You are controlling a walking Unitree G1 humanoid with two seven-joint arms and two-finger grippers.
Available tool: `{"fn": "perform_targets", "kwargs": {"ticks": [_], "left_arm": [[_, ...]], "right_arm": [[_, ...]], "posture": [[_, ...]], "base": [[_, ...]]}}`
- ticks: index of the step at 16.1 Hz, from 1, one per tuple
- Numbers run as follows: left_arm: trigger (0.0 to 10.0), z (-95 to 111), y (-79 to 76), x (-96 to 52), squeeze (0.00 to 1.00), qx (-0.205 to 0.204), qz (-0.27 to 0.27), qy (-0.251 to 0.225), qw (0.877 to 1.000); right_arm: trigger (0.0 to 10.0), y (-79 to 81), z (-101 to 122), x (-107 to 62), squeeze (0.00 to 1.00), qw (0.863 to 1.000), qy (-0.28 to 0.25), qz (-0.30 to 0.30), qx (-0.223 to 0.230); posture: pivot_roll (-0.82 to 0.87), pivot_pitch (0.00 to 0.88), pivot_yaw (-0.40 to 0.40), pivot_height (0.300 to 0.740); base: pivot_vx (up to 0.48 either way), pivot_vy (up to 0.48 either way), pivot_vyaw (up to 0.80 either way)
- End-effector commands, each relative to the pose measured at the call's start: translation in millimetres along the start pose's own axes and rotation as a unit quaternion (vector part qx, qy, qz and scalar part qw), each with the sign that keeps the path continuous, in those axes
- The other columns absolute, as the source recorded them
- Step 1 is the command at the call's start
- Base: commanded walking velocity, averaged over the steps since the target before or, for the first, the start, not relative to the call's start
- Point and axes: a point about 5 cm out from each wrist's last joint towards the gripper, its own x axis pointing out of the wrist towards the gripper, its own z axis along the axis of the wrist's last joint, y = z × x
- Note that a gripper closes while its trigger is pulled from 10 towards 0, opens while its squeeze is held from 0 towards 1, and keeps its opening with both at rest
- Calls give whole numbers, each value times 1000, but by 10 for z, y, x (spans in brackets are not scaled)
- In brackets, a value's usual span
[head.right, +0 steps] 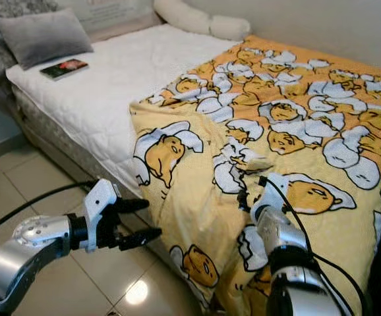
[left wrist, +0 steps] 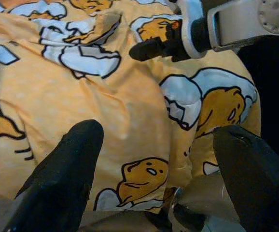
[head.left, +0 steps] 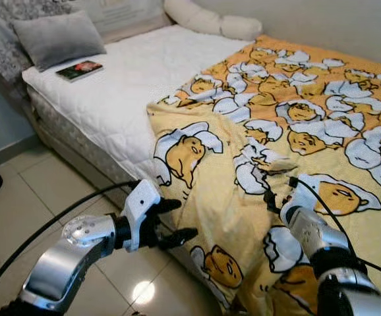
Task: Clean up the room
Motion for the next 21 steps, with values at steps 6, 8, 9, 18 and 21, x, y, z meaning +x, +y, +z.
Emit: {"fn": "perform_targets", "kwargs": {"ticks": [6,8,9,18,21], "left_arm": [[10000,-16,44,-28,286,2,2,12,1000],[10000,-46,44,-50,290,1,15,15,1000],[10000,-53,42,-56,290,0,16,15,1000],[10000,-131,2,-62,290,-24,59,6,998],[10000,-129,2,-70,298,-24,62,5,998]], "right_arm": [[0,117,42,47,0,999,-2,36,27],[0,174,2,55,0,998,6,59,26],[0,184,-8,56,0,998,8,62,23],[0,299,50,63,0,995,-26,86,37],[0,356,19,64,0,995,-23,93,34]], "posture": [[-36,0,-13,740],[-28,0,-17,740],[-29,0,-17,740],[-33,0,17,740],[-20,0,5,740]], "base": [[0,0,0],[0,0,0],[0,0,0],[0,0,0],[0,0,0]]}}
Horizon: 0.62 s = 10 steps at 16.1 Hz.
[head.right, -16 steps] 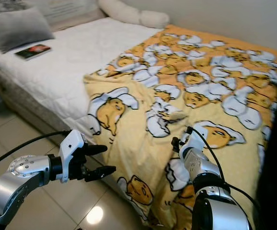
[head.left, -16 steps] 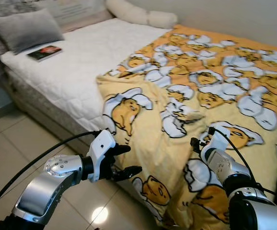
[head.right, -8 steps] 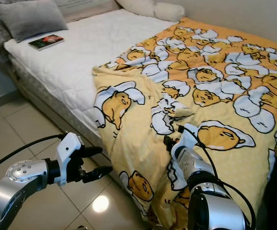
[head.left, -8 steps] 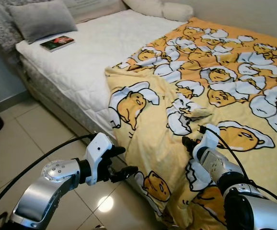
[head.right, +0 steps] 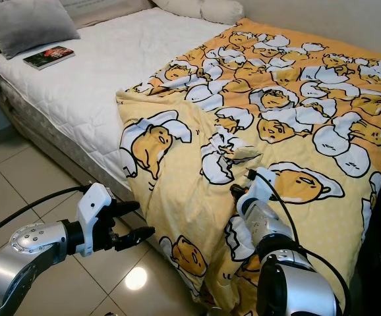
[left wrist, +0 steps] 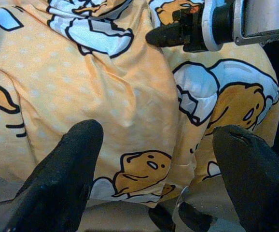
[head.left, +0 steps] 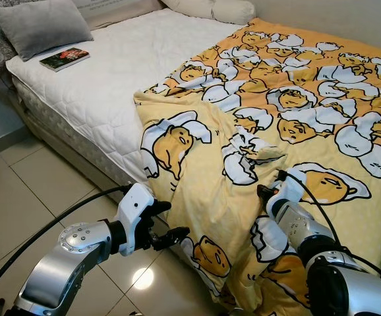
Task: Clean up the room
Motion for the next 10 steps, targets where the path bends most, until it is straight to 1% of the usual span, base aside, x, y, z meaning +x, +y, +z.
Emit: {"fn": "perform_targets", "kwargs": {"ticks": [1,4,6,8,9,10], "left_arm": [[10000,25,-11,-21,298,3,2,-4,1000],[10000,7,-26,-31,290,2,3,-2,1000],[10000,0,-23,-44,294,1,9,-3,1000],[10000,-7,1,-74,294,0,23,-6,1000],[10000,-3,38,-113,294,0,36,-8,999],[10000,7,78,-161,294,4,47,-7,999]], "right_arm": [[0,60,37,14,0,1000,-5,8,4],[0,90,29,20,0,1000,-2,15,0],[0,94,28,21,0,1000,-1,17,-3],[0,133,58,27,0,1000,-4,27,-7],[0,225,88,33,0,998,-9,61,-14],[0,357,96,35,0,994,-8,109,-17]], "posture": [[-20,0,5,740],[-12,0,-8,740],[-10,0,-13,740],[-9,0,-18,740],[-9,0,-19,740],[-9,0,-19,740]], "base": [[0,0,0],[0,0,0],[0,0,0],[0,0,0],[0,0,0],[0,0,0]]}}
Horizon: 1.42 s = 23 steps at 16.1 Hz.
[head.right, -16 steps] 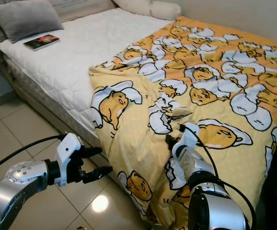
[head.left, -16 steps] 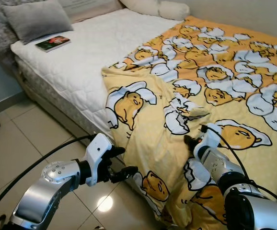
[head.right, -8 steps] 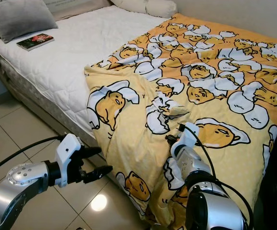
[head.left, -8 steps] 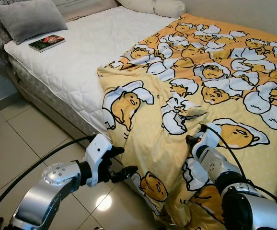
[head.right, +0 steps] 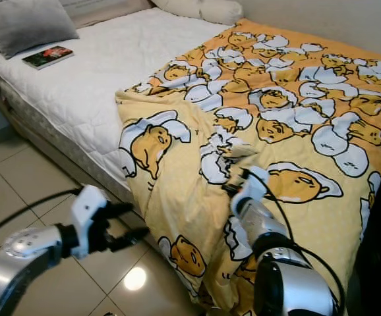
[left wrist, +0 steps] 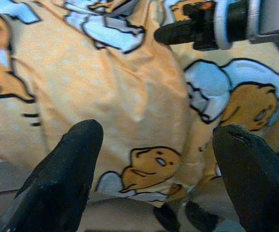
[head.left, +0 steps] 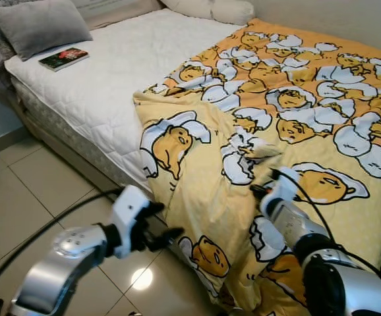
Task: Clean up the room
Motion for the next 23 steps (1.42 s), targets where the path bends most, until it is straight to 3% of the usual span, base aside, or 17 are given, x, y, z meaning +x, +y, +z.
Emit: {"fn": "perform_targets", "kwargs": {"ticks": [1,2,3,4,6,7,9,10,11,12,13,14,15,21,23], "left_arm": [[10000,81,103,-139,294,13,32,-13,999],[10000,85,124,-162,294,13,38,-13,999],[10000,101,246,-309,290,19,74,-13,997],[10000,110,298,-374,294,20,89,-13,996],[10000,131,427,-554,290,23,125,-13,992],[10000,159,509,-712,290,20,145,-18,989],[10000,181,507,-764,286,16,145,-25,989],[10000,192,471,-746,286,15,137,-27,990],[10000,191,442,-720,282,15,130,-28,991],[10000,188,416,-687,282,13,122,-29,992],[10000,183,398,-660,282,11,117,-30,993],[10000,172,380,-643,282,8,110,-28,994],[10000,165,362,-632,286,6,103,-27,994],[10000,164,321,-577,278,3,86,-25,996],[10000,156,347,-515,282,6,102,-26,994]], "right_arm": [[0,380,90,55,0,993,-1,119,-28],[0,433,79,57,0,990,3,136,-34],[0,749,2,30,0,965,28,246,-86],[0,879,-31,5,0,951,39,289,-102],[0,1196,-80,-124,0,905,57,403,-124],[0,1468,-76,-356,0,842,71,524,-110],[0,1550,-69,-498,0,807,78,576,-107],[0,1507,-123,-473,0,814,79,559,-138],[10000,1443,-191,-428,0,827,83,528,-175],[10000,1375,-255,-391,0,838,88,501,-198],[10000,1314,-311,-380,329,844,101,482,-213],[10000,1259,-331,-360,1000,858,99,447,-235],[10000,1224,-334,-346,1000,867,95,423,-245],[10000,1187,-289,-376,1000,873,70,414,-248],[10000,1078,-218,-356,1000,892,49,375,-250]], "posture": [[-11,0,-16,740],[-12,0,-14,740],[-11,0,-13,740],[-8,0,-14,740],[-1,0,-16,740],[5,0,-16,740],[4,0,-14,740],[4,0,-15,740],[4,0,-15,740],[3,0,-16,740],[3,0,-16,740],[1,0,-15,740],[1,0,-15,740],[-9,0,-12,740],[-15,0,-8,740]], "base": [[0,0,0],[0,0,0],[0,0,0],[0,0,0],[0,0,0],[0,0,0],[0,0,0],[0,0,0],[0,0,0],[0,0,0],[0,0,0],[0,0,0],[0,0,0],[0,0,0],[0,0,0]]}}
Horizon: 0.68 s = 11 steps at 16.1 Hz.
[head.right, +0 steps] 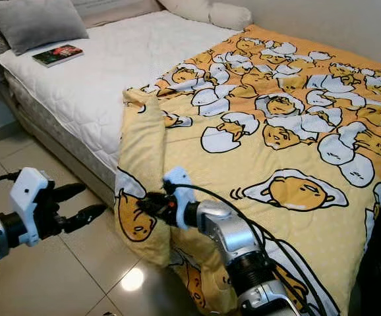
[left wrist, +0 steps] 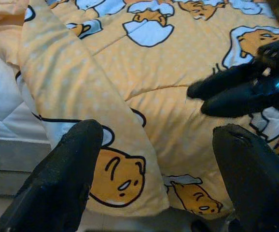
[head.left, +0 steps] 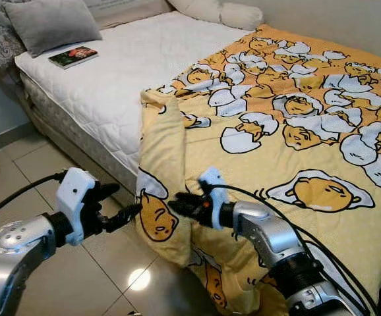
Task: Clean up the room
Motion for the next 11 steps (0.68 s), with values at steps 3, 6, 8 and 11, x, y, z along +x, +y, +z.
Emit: {"fn": "perform_targets", "kwargs": {"ticks": [3,6,8,11], "left_arm": [[10000,-60,-39,300,224,3,84,-13,996],[10000,-128,-42,477,145,-5,170,-15,985],[10000,-150,-55,534,149,2,193,-15,981],[10000,-131,-78,568,157,3,207,-19,978]], "right_arm": [[10000,-282,-14,-296,1000,987,-54,-153,11],[10000,-485,-95,-563,1000,951,-89,-294,30],[10000,-558,-166,-713,1000,926,-96,-364,37],[10000,-563,-328,-851,1000,898,-97,-423,78]], "posture": [[-33,0,8,740],[-55,0,30,740],[-61,0,40,740],[-41,0,18,740]], "base": [[0,0,0],[0,0,0],[0,0,0],[0,294,0]]}}
